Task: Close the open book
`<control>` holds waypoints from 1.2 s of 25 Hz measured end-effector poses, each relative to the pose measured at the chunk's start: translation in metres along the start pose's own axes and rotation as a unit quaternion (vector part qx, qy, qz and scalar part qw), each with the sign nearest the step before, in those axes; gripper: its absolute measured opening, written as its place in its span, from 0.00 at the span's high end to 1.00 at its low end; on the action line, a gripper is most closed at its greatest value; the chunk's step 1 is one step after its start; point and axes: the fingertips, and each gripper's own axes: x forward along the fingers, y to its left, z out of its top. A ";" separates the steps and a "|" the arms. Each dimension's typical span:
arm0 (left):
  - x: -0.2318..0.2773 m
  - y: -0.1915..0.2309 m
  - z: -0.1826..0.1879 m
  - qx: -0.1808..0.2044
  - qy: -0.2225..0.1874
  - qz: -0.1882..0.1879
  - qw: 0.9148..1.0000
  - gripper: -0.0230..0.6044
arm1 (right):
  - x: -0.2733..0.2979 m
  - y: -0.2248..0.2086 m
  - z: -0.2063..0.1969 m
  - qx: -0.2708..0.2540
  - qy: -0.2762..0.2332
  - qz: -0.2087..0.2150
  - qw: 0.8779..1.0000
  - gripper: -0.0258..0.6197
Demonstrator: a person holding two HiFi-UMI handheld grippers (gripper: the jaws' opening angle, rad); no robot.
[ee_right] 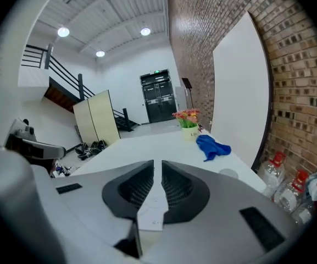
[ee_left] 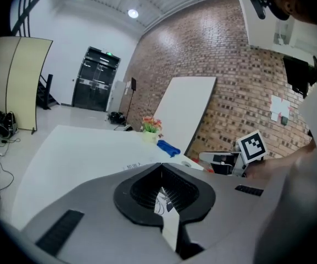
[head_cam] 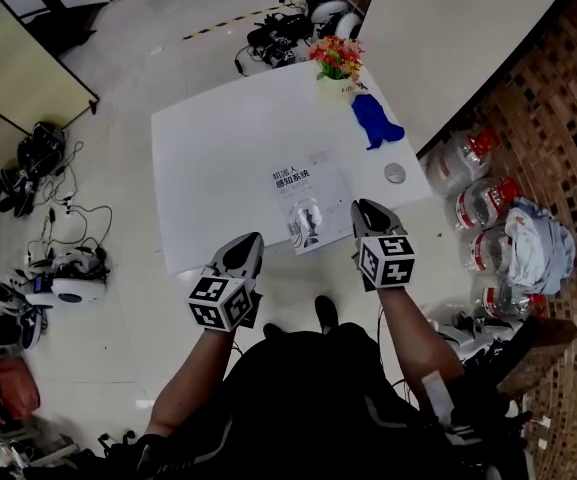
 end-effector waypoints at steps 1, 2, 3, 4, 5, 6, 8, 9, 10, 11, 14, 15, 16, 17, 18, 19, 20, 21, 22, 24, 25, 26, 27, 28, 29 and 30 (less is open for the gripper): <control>-0.001 0.001 0.005 -0.002 -0.006 0.002 1.000 0.96 | -0.001 0.005 0.009 0.002 -0.008 0.009 1.000 0.93; -0.003 0.001 0.009 -0.003 -0.012 0.005 1.000 0.96 | -0.002 0.010 0.018 0.002 -0.014 0.017 1.000 0.96; -0.004 0.002 0.013 -0.003 -0.016 0.008 1.000 0.96 | -0.002 0.014 0.025 0.000 -0.018 0.025 1.000 0.96; -0.006 0.002 0.016 -0.004 -0.021 0.011 1.000 0.96 | -0.003 0.018 0.030 -0.002 -0.022 0.033 0.999 0.96; -0.008 0.001 0.021 -0.006 -0.026 0.013 1.000 0.96 | -0.004 0.021 0.035 -0.007 -0.023 0.039 0.999 0.96; -0.010 0.000 0.026 -0.008 -0.032 0.016 0.999 0.96 | -0.005 0.024 0.039 -0.013 -0.024 0.045 0.999 0.96; -0.015 -0.004 0.036 -0.012 -0.047 0.020 0.999 0.96 | -0.008 0.028 0.047 -0.026 -0.026 0.057 0.998 0.96; -0.018 -0.006 0.042 -0.011 -0.056 0.022 0.998 0.96 | -0.010 0.031 0.051 -0.031 -0.028 0.066 0.997 0.96; -0.022 -0.009 0.048 -0.009 -0.064 0.026 0.998 0.96 | -0.012 0.034 0.054 -0.035 -0.030 0.076 0.996 0.96; -0.025 -0.011 0.054 -0.005 -0.072 0.031 0.997 0.96 | -0.014 0.037 0.057 -0.038 -0.031 0.086 0.995 0.96; -0.037 -0.023 0.065 0.001 -0.094 0.043 0.995 0.96 | -0.023 0.046 0.063 -0.051 -0.036 0.113 0.992 0.96; -0.042 -0.029 0.067 0.003 -0.101 0.047 0.994 0.96 | -0.028 0.049 0.064 -0.055 -0.038 0.122 0.990 0.96; -0.047 -0.036 0.067 0.008 -0.106 0.048 0.993 0.96 | -0.032 0.051 0.065 -0.059 -0.040 0.130 0.989 0.96; -0.052 -0.043 0.065 0.016 -0.109 0.049 0.993 0.96 | -0.037 0.054 0.064 -0.061 -0.042 0.136 0.988 0.96; -0.060 -0.051 0.062 0.025 -0.110 0.048 0.992 0.96 | -0.043 0.058 0.063 -0.062 -0.044 0.141 0.987 0.96; -0.070 -0.058 0.057 0.033 -0.111 0.048 0.992 0.96 | -0.051 0.063 0.060 -0.061 -0.045 0.145 0.987 0.96; -0.082 -0.064 0.051 0.039 -0.112 0.048 0.992 0.96 | -0.061 0.070 0.057 -0.061 -0.047 0.150 0.986 0.96; -0.094 -0.069 0.045 0.039 -0.116 0.049 0.991 0.96 | -0.072 0.079 0.054 -0.063 -0.050 0.155 0.985 0.96; -0.107 -0.073 0.040 0.036 -0.121 0.052 0.991 0.96 | -0.083 0.087 0.052 -0.069 -0.053 0.158 0.984 0.96; -0.133 -0.082 0.025 0.028 -0.132 0.064 0.989 0.96 | -0.107 0.102 0.046 -0.085 -0.057 0.160 0.982 0.96; -0.147 -0.087 0.016 0.032 -0.136 0.074 0.987 0.96 | -0.121 0.109 0.042 -0.093 -0.059 0.157 0.982 0.96; -0.160 -0.092 0.007 0.040 -0.137 0.085 0.986 0.96 | -0.136 0.117 0.036 -0.100 -0.060 0.153 0.981 0.96; -0.173 -0.098 -0.001 0.046 -0.139 0.092 0.985 0.96 | -0.153 0.125 0.029 -0.106 -0.061 0.150 0.981 0.96; -0.185 -0.106 -0.008 0.049 -0.142 0.092 0.984 0.96 | -0.171 0.134 0.021 -0.110 -0.063 0.149 0.981 0.96; -0.197 -0.116 -0.015 0.049 -0.146 0.088 0.984 0.96 | -0.190 0.141 0.015 -0.109 -0.064 0.150 0.981 0.96; -0.209 -0.126 -0.021 0.049 -0.150 0.082 0.984 0.96 | -0.208 0.147 0.009 -0.104 -0.065 0.151 0.981 0.96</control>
